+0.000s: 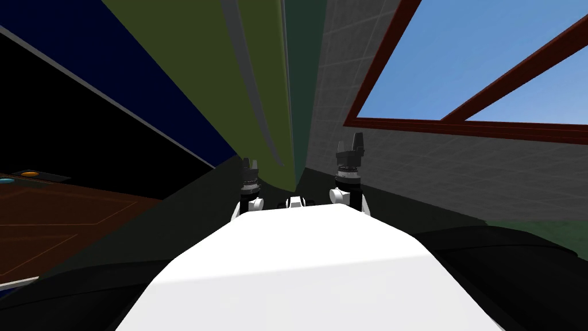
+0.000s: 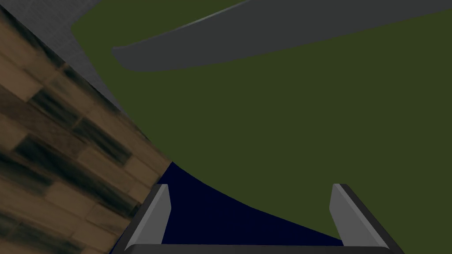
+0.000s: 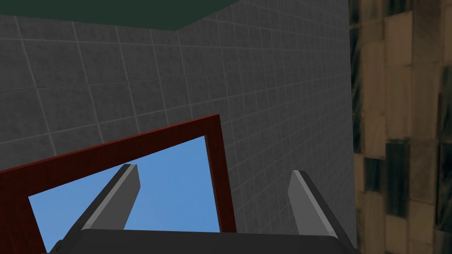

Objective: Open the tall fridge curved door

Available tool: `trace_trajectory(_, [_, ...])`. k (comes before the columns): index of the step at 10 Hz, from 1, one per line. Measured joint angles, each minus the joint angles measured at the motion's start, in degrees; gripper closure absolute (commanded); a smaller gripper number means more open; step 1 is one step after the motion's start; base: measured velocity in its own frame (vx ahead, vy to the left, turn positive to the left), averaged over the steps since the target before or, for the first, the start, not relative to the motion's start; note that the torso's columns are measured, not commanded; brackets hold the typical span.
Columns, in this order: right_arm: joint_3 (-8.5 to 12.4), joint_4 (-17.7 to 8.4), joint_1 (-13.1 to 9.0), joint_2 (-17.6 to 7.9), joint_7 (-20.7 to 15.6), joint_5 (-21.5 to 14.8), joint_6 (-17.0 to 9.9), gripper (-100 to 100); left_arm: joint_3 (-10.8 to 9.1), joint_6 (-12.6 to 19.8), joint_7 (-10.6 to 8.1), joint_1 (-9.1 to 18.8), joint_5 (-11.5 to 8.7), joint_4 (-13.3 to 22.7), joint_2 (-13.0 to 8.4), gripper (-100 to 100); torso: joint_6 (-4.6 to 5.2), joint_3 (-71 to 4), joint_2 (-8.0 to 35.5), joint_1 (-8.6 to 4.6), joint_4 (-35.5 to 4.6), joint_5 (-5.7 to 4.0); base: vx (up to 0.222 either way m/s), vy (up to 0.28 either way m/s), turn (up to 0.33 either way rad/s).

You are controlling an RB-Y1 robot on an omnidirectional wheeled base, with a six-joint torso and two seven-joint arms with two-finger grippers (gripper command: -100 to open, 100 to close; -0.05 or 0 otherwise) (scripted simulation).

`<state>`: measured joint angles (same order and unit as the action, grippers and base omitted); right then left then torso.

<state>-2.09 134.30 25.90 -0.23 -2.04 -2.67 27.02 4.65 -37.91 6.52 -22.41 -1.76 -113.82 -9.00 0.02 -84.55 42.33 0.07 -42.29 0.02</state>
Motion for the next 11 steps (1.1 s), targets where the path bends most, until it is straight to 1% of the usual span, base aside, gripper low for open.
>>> trace_trajectory(2, [0.0,0.0,0.0,0.0,0.0,0.0,0.0,0,0.13,-1.66,0.92,1.0,-0.36,3.79,-0.1,-100,-0.02,-0.02,-0.04,-0.07,0.01,-0.01,0.056,-0.087,0.138])
trace_trajectory(3, [0.0,0.0,0.0,0.0,0.0,0.0,0.0,0,0.35,-2.4,1.62,1.36,-0.54,5.54,-0.05,-100,-0.02,-0.02,-0.04,-0.16,0.01,-0.04,0.059,-0.118,0.11])
trace_trajectory(5, [0.0,0.0,0.0,0.01,0.0,0.0,0.0,0,0.6,-3.64,3.07,3.01,-0.95,9.42,0.23,-100,-0.01,-0.04,-0.08,-0.17,0.02,-0.05,0.073,-0.131,0.133])
trace_trajectory(6, [0.0,0.0,0.01,0.01,0.0,0.0,0.0,0,0.74,-4.73,3.73,3.22,-1.2,11.34,0.21,-100,-0.02,-0.06,-0.11,-0.11,0.03,-0.03,0.063,-0.094,0.039])
trace_trajectory(8, [0.0,0.0,0.0,0.0,0.0,0.0,0.0,0,0.93,-5.49,4.56,3.92,-1.43,14.08,0.43,-100,-0.02,0.01,0.0,0.11,0.0,0.04,0.059,-0.073,0.104])
trace_trajectory(9, [0.0,0.0,0.0,0.0,0.0,0.0,0.0,0,0.88,-6.14,5.05,4.53,-1.75,15.85,0.34,-100,-0.03,-0.01,-0.03,-0.02,0.0,0.0,0.038,-0.067,0.052])
trace_trajectory(11, [0.0,0.0,0.0,0.0,0.0,0.0,0.0,0,1.0,-6.55,5.84,5.18,-2.03,17.92,0.5,-100,-0.02,-0.01,-0.03,-0.11,0.0,-0.02,0.039,-0.068,0.066])
